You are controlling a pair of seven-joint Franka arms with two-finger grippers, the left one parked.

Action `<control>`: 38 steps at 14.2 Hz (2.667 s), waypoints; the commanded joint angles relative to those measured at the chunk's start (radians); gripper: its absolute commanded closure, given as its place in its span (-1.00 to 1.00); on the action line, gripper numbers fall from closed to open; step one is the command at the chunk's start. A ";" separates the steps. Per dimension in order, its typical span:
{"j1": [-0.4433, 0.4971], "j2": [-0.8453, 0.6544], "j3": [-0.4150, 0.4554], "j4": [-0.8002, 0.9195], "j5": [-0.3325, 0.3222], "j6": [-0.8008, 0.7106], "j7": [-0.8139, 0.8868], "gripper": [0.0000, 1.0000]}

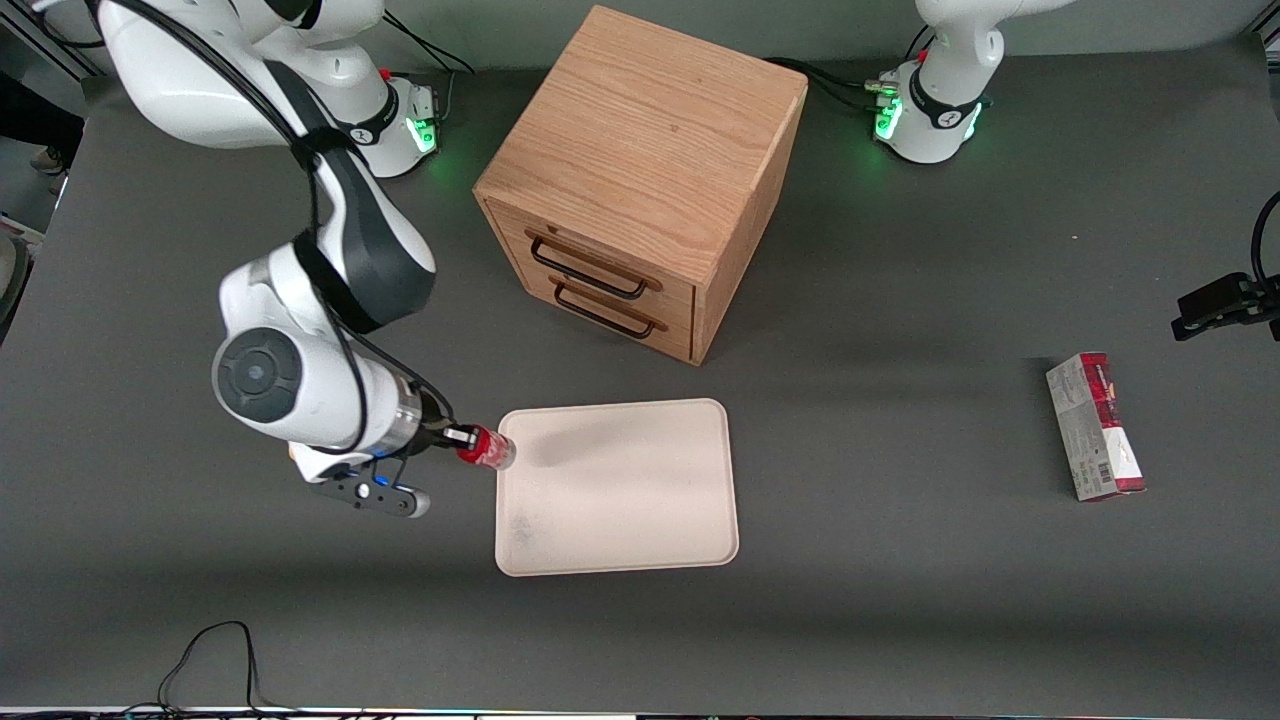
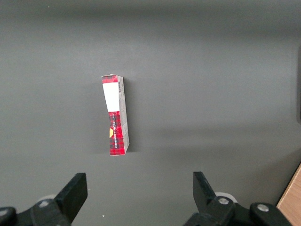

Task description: Place coke bottle on tray

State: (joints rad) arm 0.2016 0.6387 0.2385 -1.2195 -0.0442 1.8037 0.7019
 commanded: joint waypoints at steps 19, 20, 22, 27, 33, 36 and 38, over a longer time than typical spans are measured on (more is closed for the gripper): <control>0.055 0.030 0.005 -0.107 -0.075 0.091 0.085 -1.00; 0.055 0.030 0.005 -0.107 -0.075 0.091 0.087 -1.00; 0.053 0.027 0.005 -0.107 -0.075 0.089 0.085 -1.00; 0.033 -0.029 0.005 -0.126 -0.072 0.004 0.062 -1.00; -0.131 -0.382 -0.008 -0.437 0.041 -0.036 -0.325 -1.00; -0.186 -0.511 -0.063 -0.502 0.059 -0.142 -0.551 -1.00; -0.162 -0.600 -0.178 -0.563 0.084 -0.155 -0.692 -1.00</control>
State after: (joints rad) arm 0.0214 0.1563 0.1480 -1.6685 0.0003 1.6403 0.1439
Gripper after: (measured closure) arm 0.000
